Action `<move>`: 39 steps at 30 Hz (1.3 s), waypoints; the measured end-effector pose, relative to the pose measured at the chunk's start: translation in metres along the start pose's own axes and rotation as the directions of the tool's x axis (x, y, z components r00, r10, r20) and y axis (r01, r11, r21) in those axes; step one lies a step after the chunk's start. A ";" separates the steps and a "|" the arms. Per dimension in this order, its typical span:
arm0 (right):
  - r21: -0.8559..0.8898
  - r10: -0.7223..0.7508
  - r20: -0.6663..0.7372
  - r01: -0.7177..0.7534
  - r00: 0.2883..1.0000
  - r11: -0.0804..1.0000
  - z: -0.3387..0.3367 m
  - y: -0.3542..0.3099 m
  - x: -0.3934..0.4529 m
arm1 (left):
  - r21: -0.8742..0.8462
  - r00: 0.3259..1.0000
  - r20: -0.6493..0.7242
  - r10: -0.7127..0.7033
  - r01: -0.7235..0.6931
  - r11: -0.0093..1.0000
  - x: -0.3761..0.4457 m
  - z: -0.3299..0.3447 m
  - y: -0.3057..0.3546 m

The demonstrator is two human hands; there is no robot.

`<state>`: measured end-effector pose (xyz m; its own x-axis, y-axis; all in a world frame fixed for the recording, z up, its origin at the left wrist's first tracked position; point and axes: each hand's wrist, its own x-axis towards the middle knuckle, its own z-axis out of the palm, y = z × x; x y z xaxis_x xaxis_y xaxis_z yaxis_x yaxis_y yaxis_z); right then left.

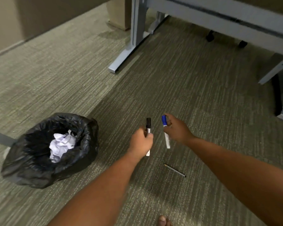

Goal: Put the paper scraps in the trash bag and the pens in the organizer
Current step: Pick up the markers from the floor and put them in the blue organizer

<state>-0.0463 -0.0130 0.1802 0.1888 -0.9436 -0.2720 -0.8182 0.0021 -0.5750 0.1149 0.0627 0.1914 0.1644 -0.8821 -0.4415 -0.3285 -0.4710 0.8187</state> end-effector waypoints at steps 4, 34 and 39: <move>0.252 0.132 0.037 -0.137 0.991 0.958 -0.055 -0.068 -0.030 | -0.281 0.999 0.034 -0.038 0.046 0.959 -0.045 -0.045 0.062; 0.439 0.021 -0.233 0.086 0.972 0.894 -0.577 -0.289 -0.280 | -0.138 0.822 0.510 0.255 -0.215 0.967 -0.309 -0.131 0.612; 0.514 0.080 -0.309 0.095 0.948 0.852 -0.639 -0.250 -0.290 | -0.109 0.729 0.599 0.331 -0.336 0.936 -0.310 -0.080 0.666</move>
<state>-0.2435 0.0482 0.8960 -0.0549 -0.9963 -0.0654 -0.4000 0.0820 -0.9128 -0.0807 0.0218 0.9032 -0.5458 -0.7930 -0.2707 -0.2614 -0.1457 0.9542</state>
